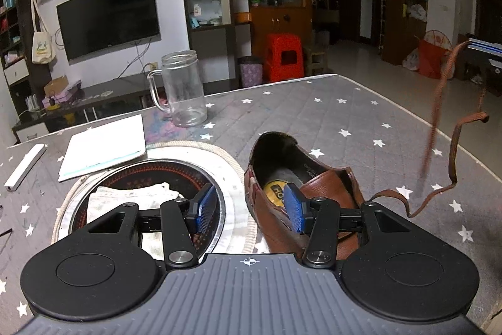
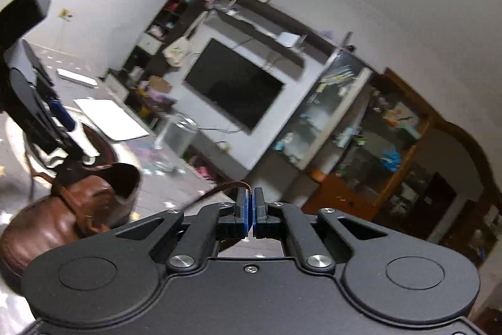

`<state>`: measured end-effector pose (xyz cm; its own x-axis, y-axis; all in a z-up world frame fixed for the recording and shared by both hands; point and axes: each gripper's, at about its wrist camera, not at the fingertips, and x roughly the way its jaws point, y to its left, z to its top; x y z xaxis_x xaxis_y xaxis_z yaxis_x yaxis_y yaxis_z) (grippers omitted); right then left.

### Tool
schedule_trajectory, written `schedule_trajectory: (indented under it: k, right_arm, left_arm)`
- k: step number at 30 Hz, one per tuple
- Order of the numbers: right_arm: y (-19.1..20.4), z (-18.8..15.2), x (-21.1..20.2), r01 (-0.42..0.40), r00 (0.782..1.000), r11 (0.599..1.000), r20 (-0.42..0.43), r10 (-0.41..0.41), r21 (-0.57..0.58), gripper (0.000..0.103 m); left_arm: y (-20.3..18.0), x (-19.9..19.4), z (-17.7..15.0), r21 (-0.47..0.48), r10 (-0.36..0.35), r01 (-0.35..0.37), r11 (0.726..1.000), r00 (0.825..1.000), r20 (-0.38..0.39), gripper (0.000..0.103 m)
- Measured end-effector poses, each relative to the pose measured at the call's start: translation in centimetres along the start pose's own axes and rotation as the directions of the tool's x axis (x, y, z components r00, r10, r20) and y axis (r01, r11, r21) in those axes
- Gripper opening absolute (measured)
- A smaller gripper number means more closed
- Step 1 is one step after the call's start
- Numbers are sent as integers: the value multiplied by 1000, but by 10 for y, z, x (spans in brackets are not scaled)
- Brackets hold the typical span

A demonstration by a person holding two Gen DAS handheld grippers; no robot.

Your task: Lace up shoes with both hands

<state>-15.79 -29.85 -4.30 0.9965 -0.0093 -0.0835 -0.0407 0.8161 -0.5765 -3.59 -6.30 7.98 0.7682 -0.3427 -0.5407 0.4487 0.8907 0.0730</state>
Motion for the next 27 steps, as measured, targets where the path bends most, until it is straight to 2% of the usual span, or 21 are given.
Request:
schedule_trajectory:
  k: [4, 7, 8, 9, 11, 16, 20, 23, 27]
  right_arm:
    - [3, -14, 5, -143, 984, 990, -107, 140, -16, 11]
    - [12, -20, 5, -217, 968, 975, -139, 210, -41, 32]
    - [14, -21, 5, -246, 959, 968, -153, 237, -44, 40]
    - [19, -23, 6, -298, 942, 954, -174, 286, -45, 42]
    - [26, -25, 7, -355, 921, 934, -188, 342, -39, 42]
    - [37, -20, 13, -434, 887, 901, -181, 424, -14, 42]
    - [40, -13, 17, -519, 837, 855, -209, 505, -11, 44]
    - [37, -12, 8, -554, 810, 833, -244, 533, -20, 46]
    - [33, -17, 1, -609, 763, 793, -288, 579, -20, 47]
  left_arm:
    - [-4, 0, 2, 20, 1, -1, 1000, 1000, -1, 51]
    - [-6, 1, 2, 23, 3, -3, 1000, 1000, -5, 52]
    - [-7, 2, 3, 24, 2, -2, 1000, 1000, -6, 52]
    - [-8, 3, 3, 25, 1, -1, 1000, 1000, -8, 52]
    - [-11, 4, 4, 30, -3, 3, 1000, 1000, -12, 53]
    - [-17, 7, 6, 40, -13, 14, 999, 1000, -14, 53]
    - [-23, 2, 10, 65, -44, 43, 997, 999, 7, 53]
    - [-29, -1, 13, 92, -72, 70, 993, 997, 16, 53]
    - [-41, 0, 13, 143, -99, 96, 985, 995, 9, 53]
